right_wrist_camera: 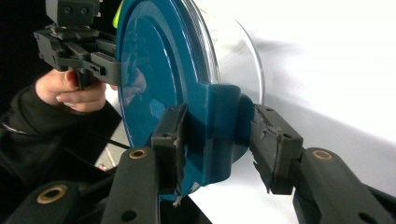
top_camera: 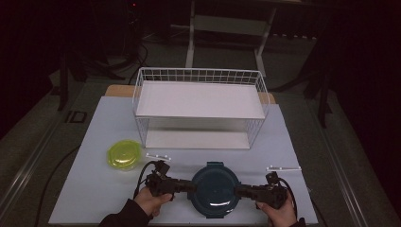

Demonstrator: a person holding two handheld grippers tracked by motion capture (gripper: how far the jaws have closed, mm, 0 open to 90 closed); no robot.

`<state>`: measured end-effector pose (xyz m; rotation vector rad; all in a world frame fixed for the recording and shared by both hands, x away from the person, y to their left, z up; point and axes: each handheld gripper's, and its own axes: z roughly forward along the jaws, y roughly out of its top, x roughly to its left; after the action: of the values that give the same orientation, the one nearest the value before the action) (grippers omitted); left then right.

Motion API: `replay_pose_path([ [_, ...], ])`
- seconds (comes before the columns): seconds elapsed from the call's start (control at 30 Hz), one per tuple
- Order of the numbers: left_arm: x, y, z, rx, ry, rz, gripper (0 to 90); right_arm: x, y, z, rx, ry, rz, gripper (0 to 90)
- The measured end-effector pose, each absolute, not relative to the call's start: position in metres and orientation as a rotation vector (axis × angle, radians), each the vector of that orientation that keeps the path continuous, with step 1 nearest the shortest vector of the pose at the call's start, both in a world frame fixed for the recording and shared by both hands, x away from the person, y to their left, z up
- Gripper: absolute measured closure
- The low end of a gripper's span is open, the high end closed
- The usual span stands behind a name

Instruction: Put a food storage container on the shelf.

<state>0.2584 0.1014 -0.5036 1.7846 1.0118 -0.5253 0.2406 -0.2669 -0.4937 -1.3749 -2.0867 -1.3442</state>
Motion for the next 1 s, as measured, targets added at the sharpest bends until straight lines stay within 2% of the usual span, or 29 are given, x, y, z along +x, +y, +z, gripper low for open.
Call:
replay_pose_path([
  [0.47,0.270,0.104,-0.457,1.763,0.954,-0.444,57.0,0.247,-0.266,-0.460,-1.354,-2.084,-1.438,56.4],
  [1.0,0.286,0.115,-0.409,1.740,0.921,-0.346,57.1,0.275,-0.256,-0.410,-1.295,-2.120,-1.542,56.5],
])
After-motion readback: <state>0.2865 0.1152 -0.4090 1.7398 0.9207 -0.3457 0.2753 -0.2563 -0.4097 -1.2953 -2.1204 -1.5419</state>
